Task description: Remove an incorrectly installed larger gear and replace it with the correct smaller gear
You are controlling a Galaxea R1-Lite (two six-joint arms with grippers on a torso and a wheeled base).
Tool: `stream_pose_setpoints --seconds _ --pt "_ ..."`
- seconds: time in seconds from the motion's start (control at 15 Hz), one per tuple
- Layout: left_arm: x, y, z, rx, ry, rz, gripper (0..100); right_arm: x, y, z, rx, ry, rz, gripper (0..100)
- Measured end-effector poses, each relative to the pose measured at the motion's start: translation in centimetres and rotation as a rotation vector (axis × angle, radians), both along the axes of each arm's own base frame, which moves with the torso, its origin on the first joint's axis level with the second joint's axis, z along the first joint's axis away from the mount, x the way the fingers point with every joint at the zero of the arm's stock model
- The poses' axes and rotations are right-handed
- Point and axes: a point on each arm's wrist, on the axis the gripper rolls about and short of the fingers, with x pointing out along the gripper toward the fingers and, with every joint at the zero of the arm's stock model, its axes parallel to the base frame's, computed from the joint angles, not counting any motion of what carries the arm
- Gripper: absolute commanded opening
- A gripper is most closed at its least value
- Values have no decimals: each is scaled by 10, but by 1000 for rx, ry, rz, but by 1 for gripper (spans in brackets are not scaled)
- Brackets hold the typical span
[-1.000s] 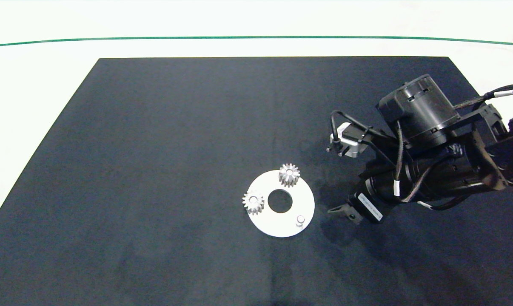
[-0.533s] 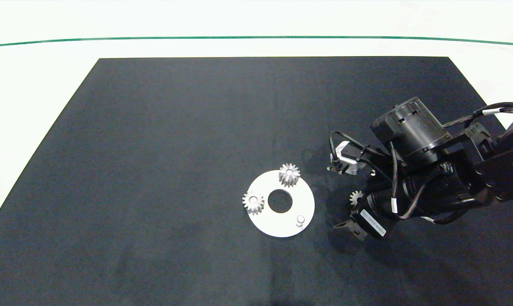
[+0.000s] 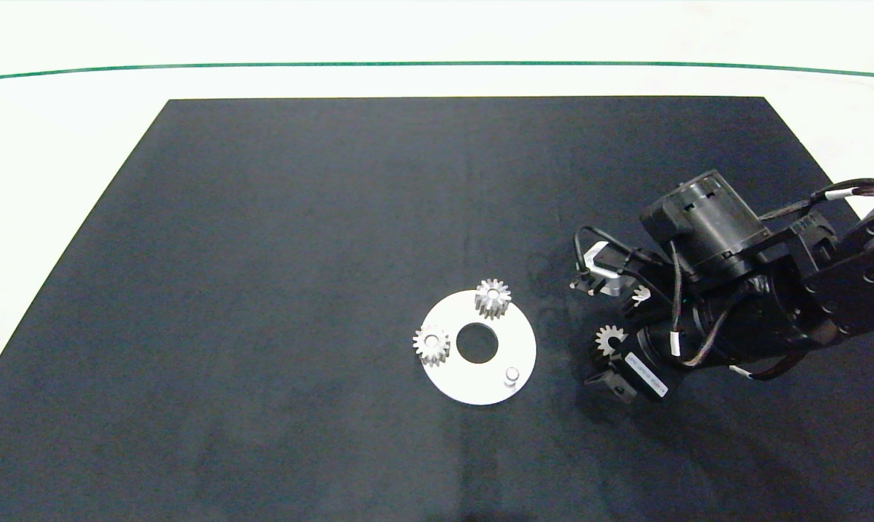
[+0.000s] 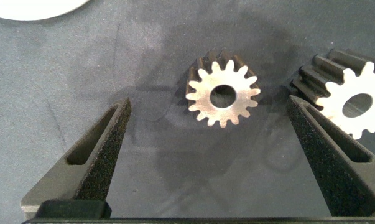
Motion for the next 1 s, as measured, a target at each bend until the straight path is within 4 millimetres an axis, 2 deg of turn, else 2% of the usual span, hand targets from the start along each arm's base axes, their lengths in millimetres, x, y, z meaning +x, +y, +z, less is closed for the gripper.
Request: stream_pose_setpoints --seconds 0.6,1.0 --pt "0 0 -1 0 0 0 100 16 -9 -4 24 -17 -49 84" --pt "0 0 -2 0 2 0 100 16 -7 -7 28 -8 -57 72"
